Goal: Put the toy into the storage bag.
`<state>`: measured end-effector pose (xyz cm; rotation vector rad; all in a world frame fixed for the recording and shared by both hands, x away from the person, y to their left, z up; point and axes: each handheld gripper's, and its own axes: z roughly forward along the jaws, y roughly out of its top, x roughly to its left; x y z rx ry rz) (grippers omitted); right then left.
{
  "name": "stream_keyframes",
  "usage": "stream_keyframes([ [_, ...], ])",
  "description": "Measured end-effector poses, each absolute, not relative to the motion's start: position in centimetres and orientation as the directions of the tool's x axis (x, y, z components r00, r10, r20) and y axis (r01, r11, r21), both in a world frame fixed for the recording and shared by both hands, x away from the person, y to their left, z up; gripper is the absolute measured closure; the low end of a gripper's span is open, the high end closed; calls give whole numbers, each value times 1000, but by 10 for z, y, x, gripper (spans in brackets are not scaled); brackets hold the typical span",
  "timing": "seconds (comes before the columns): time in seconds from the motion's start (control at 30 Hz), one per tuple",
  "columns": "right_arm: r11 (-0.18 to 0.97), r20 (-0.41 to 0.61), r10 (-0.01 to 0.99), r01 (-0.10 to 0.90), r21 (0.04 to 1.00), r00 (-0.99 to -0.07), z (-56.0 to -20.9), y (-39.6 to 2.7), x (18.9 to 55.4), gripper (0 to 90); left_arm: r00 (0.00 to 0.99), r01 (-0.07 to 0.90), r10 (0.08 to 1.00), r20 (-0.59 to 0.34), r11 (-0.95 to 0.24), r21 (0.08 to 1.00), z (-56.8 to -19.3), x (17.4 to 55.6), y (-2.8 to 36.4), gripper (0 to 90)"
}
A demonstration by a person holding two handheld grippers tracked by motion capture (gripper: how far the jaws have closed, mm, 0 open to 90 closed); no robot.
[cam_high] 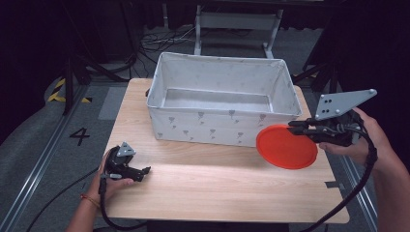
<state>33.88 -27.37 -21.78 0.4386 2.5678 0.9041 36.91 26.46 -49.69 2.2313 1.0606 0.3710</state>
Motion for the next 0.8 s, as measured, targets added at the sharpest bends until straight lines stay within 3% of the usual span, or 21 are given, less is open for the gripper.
stream_keyframes([
  [0.8,768,-294,424,168,618,-857,-165,-270,362,825,634,598,773,-23,-472,647,-497,369,264,5],
])
